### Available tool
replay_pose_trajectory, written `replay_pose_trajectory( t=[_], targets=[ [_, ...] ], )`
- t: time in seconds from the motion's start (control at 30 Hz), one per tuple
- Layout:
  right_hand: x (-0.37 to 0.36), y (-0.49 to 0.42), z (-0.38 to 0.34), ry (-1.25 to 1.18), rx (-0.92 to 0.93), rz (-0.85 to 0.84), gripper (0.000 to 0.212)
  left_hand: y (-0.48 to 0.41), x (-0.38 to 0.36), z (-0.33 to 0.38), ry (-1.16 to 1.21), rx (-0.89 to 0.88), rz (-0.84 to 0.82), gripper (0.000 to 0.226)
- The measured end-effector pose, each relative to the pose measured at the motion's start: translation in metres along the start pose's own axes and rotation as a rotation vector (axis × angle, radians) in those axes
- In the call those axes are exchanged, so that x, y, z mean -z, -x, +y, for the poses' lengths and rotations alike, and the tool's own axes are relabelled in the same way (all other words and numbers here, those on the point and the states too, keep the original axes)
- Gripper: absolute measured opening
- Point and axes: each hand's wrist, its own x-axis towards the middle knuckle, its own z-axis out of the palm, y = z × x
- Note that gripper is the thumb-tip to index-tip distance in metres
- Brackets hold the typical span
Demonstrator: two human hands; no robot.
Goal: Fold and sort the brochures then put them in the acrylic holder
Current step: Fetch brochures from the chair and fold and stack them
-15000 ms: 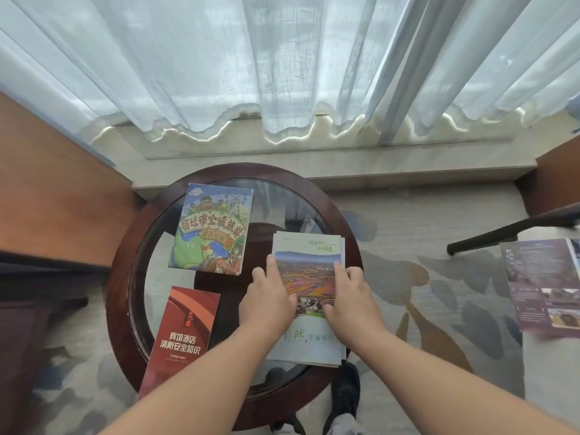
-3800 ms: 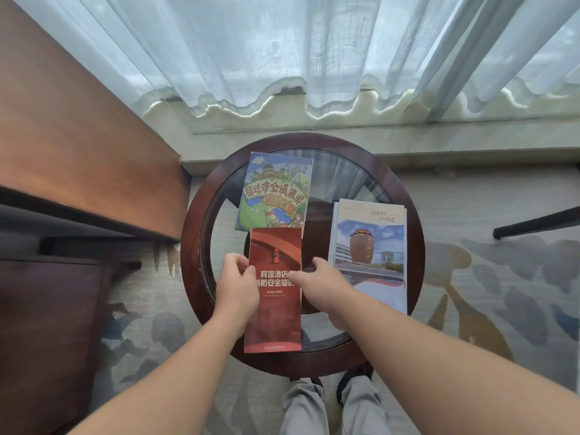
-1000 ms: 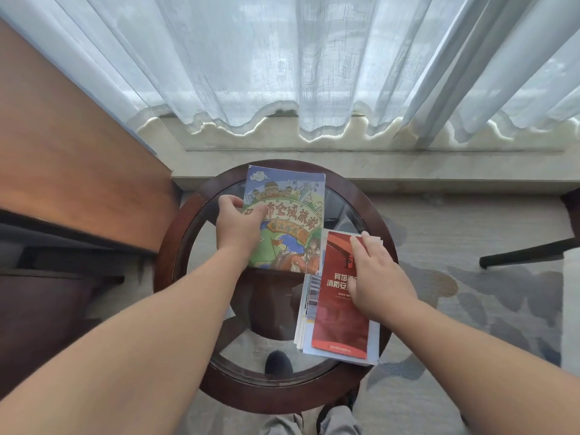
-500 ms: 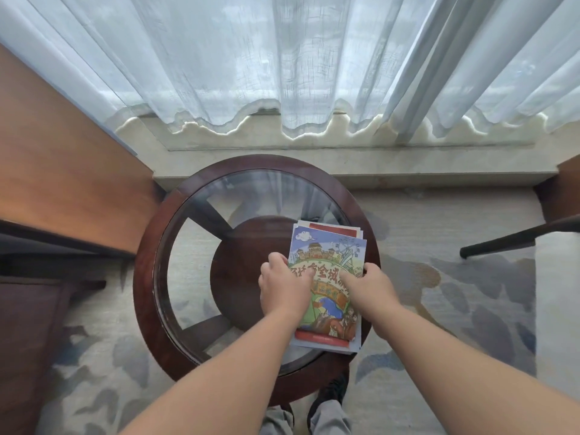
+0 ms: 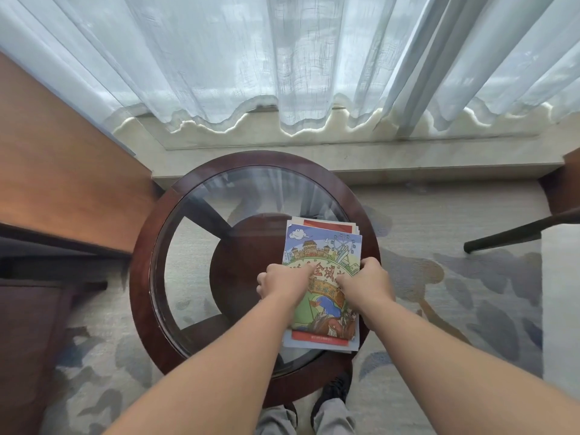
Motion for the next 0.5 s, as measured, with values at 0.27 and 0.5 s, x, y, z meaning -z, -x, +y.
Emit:
replay_pose_trajectory(
  t=[0.27, 0.5],
  targets=[
    [0.0007, -0.0015, 0.0027, -0.107, -0.041, -0.05, 0.041, 0.0058, 0.0015, 0.0012, 0.079, -0.042, -0.039, 0.065],
    [0.0016, -0.0041, -0.0002, -0.138, -0.04, -0.074, 0.039, 0.0063, 0.0075, 0.0062, 0.284, 0.013, -0.142, 0.052]
  ],
)
